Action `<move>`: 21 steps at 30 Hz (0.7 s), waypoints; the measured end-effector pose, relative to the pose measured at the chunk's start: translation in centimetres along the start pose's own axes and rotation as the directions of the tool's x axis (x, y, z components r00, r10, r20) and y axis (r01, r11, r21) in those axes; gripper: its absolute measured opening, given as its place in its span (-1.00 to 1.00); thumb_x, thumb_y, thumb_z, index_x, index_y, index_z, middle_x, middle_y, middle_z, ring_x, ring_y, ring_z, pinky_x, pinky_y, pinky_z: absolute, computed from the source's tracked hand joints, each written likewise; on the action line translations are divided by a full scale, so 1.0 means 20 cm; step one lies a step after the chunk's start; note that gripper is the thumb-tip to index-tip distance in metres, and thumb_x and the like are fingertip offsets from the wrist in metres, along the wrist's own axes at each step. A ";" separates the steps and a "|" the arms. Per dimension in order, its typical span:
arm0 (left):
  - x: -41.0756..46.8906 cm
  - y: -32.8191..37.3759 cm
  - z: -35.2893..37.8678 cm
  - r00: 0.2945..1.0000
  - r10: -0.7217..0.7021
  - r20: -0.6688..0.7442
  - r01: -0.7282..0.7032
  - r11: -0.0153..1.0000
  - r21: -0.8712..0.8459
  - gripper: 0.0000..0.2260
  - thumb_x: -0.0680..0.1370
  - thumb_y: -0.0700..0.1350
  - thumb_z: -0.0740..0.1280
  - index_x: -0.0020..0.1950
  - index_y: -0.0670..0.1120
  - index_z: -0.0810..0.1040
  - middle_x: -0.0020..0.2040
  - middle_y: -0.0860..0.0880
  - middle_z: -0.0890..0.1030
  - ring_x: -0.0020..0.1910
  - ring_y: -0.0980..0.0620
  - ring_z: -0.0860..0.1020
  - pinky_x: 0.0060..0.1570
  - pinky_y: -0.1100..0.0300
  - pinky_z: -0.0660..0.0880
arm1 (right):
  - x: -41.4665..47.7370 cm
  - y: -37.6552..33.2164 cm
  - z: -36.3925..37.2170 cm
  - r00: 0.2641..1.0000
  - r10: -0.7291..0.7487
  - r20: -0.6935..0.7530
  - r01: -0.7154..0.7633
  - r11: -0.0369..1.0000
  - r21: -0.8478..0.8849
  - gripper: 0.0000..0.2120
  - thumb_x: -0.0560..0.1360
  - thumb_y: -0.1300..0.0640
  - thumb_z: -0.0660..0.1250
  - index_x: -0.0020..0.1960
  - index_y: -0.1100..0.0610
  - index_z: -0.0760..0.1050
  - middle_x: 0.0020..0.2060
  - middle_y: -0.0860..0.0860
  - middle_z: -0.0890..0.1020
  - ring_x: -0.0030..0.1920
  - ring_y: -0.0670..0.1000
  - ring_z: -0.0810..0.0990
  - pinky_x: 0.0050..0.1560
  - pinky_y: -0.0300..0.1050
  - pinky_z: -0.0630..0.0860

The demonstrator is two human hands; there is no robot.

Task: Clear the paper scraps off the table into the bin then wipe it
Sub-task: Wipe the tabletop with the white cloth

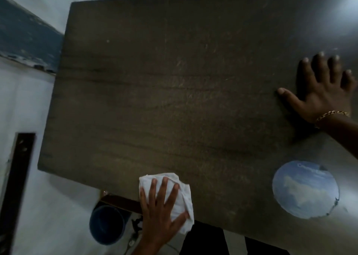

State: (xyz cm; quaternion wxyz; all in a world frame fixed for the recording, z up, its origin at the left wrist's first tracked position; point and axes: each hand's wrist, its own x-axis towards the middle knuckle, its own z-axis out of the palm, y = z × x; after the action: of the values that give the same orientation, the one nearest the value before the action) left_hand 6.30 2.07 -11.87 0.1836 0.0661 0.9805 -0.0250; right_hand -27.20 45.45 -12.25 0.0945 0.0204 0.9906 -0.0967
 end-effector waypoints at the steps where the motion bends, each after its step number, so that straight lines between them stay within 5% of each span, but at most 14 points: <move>1: 0.02 0.00 -0.01 1.000 0.005 -0.002 -0.005 1.000 0.009 -0.17 0.54 0.47 0.14 0.69 0.07 0.05 0.68 -0.16 0.12 0.62 -0.33 0.13 0.42 -0.52 0.11 | 0.00 0.00 0.00 1.000 0.003 -0.003 -0.003 1.000 -0.002 -0.08 0.49 -0.57 -0.08 0.66 -0.06 -0.07 0.66 0.08 -0.05 0.65 0.20 -0.11 0.54 0.40 -0.02; 9: 0.73 0.14 -0.31 0.997 -0.073 -0.031 0.071 0.994 -0.086 -0.22 0.58 0.48 -0.02 0.68 0.06 0.11 0.69 -0.13 0.09 0.64 -0.27 0.11 0.48 -0.43 0.08 | 0.02 0.01 -0.02 0.999 0.021 0.033 -0.021 1.000 0.002 -0.06 0.46 -0.58 -0.13 0.67 -0.07 -0.11 0.67 0.04 -0.11 0.65 0.17 -0.15 0.56 0.35 -0.02; 21: 2.06 0.14 -0.72 0.972 0.077 -0.220 -0.085 0.996 -0.029 -0.26 0.56 0.47 0.05 0.68 0.19 0.05 0.70 0.01 0.05 0.68 -0.14 0.00 0.55 -0.38 -0.08 | 0.04 0.02 -0.03 0.994 0.078 0.080 -0.075 0.996 -0.047 -0.07 0.46 -0.57 -0.07 0.67 -0.07 -0.03 0.67 0.02 -0.09 0.66 0.13 -0.14 0.56 0.28 0.02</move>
State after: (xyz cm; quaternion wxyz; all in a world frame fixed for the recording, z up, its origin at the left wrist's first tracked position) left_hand -36.45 10.76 -13.45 0.0767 0.1050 0.9915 0.0085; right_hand -28.04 46.01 -11.90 0.1391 0.0524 0.9863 -0.0722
